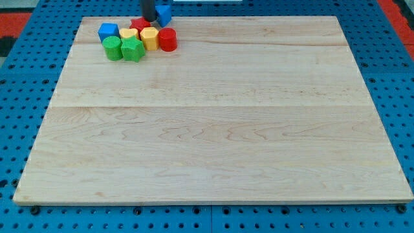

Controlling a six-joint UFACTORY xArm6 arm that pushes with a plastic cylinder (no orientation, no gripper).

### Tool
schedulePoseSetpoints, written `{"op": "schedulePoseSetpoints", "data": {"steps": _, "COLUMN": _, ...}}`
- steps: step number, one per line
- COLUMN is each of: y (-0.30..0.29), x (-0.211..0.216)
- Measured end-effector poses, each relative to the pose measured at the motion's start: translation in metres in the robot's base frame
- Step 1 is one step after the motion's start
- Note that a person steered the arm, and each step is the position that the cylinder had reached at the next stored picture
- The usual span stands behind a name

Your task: Move the red star to the left side of the blue triangle

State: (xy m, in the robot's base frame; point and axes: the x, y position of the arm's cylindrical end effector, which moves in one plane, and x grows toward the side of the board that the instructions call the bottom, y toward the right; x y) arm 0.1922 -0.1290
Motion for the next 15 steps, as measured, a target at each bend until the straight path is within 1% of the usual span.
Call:
{"op": "schedulePoseSetpoints", "data": {"steps": 1, "y": 0.025, "x": 0.009}}
{"op": "schedulePoseSetpoints", "data": {"steps": 2, "y": 0.091, "x": 0.078}}
{"op": "schedulePoseSetpoints", "data": {"steps": 3, "y": 0.129, "x": 0.054}}
{"op": "schedulePoseSetpoints", "data": {"steps": 4, "y": 0.129, "x": 0.000}}
{"op": "schedulePoseSetpoints", "data": {"steps": 5, "y": 0.114, "x": 0.001}}
{"op": "schedulePoseSetpoints", "data": {"steps": 6, "y": 0.062, "x": 0.003}}
{"op": "schedulePoseSetpoints", "data": {"steps": 7, "y": 0.009, "x": 0.044}}
{"op": "schedulePoseSetpoints", "data": {"steps": 8, "y": 0.029, "x": 0.054}}
{"op": "schedulePoseSetpoints", "data": {"steps": 9, "y": 0.119, "x": 0.034}}
{"op": "schedulePoseSetpoints", "data": {"steps": 10, "y": 0.124, "x": 0.000}}
{"op": "schedulePoseSetpoints", "data": {"steps": 11, "y": 0.124, "x": 0.000}}
{"op": "schedulePoseSetpoints", "data": {"steps": 12, "y": 0.108, "x": 0.001}}
{"op": "schedulePoseSetpoints", "data": {"steps": 13, "y": 0.066, "x": 0.001}}
{"op": "schedulePoseSetpoints", "data": {"steps": 14, "y": 0.010, "x": 0.018}}
{"op": "schedulePoseSetpoints", "data": {"steps": 15, "y": -0.001, "x": 0.090}}
